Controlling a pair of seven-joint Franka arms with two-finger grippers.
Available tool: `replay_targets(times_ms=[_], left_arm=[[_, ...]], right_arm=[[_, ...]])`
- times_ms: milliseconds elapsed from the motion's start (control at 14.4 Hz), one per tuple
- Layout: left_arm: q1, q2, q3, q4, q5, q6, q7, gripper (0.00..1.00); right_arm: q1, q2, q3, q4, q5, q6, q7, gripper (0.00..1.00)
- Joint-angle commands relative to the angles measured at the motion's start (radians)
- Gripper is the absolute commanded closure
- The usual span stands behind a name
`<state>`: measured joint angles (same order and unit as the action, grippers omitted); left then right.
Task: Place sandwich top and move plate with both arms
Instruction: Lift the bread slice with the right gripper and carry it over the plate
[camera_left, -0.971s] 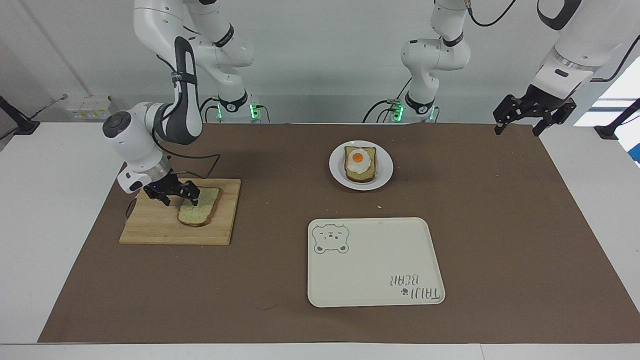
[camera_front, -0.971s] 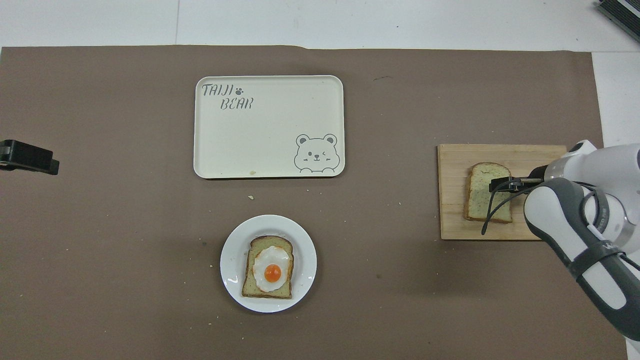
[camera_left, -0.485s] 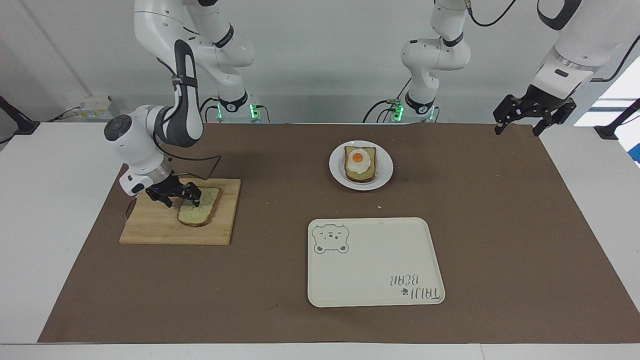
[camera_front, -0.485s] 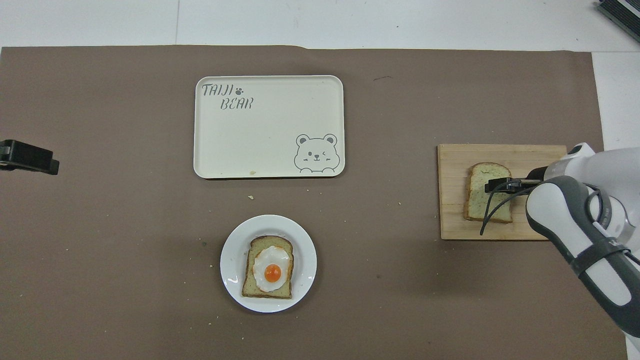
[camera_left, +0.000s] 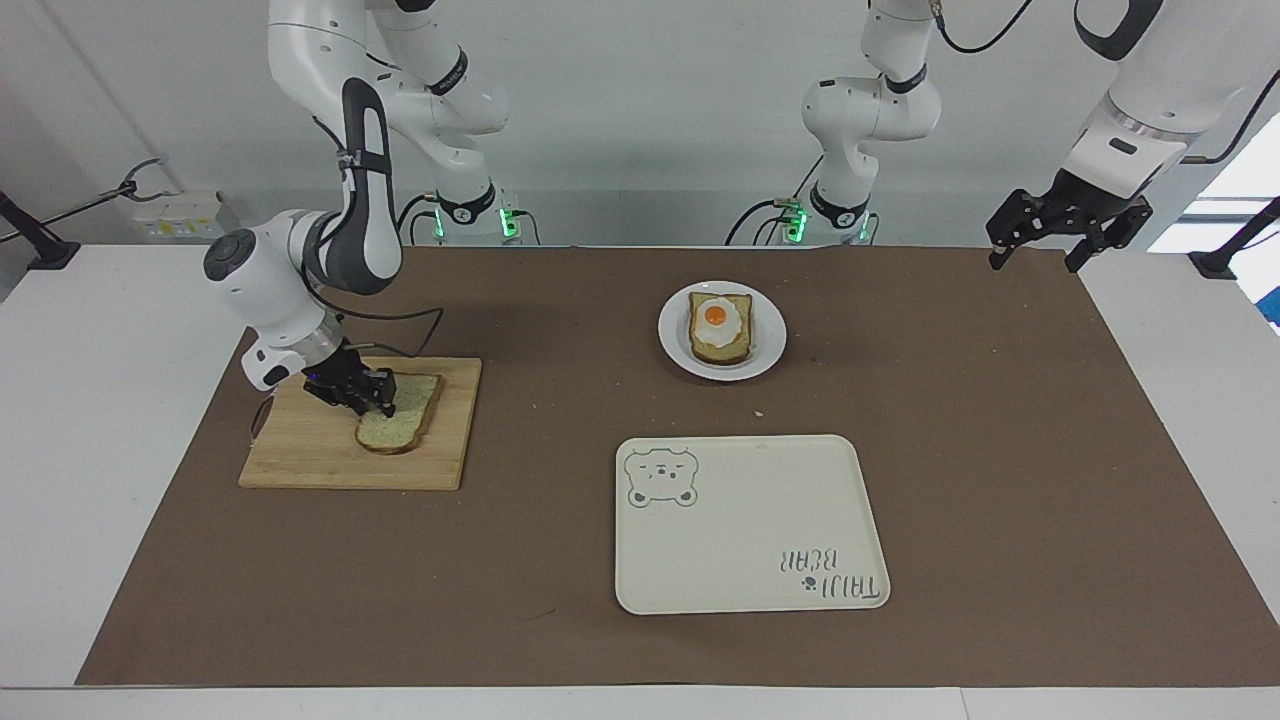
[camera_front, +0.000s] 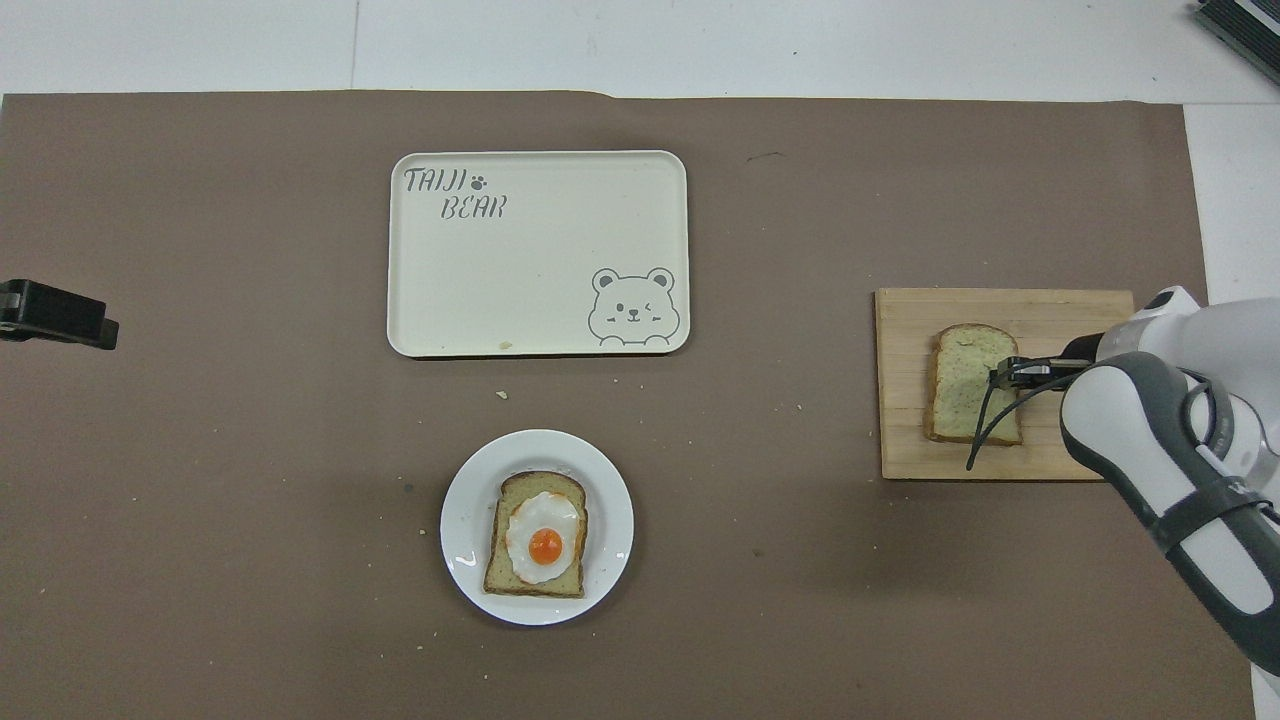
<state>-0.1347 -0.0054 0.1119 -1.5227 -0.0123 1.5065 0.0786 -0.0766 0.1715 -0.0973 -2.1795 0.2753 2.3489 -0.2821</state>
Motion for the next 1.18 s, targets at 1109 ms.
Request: replay_targets(times_ms=[1109], left_arm=[[0.013,-0.002,-0.009,0.003,0.011,-0.015,0.007,0.0]], right_arm=[[0.009,-0.047,0.025,0.188,0.042,-0.339,-0.038,1.0]])
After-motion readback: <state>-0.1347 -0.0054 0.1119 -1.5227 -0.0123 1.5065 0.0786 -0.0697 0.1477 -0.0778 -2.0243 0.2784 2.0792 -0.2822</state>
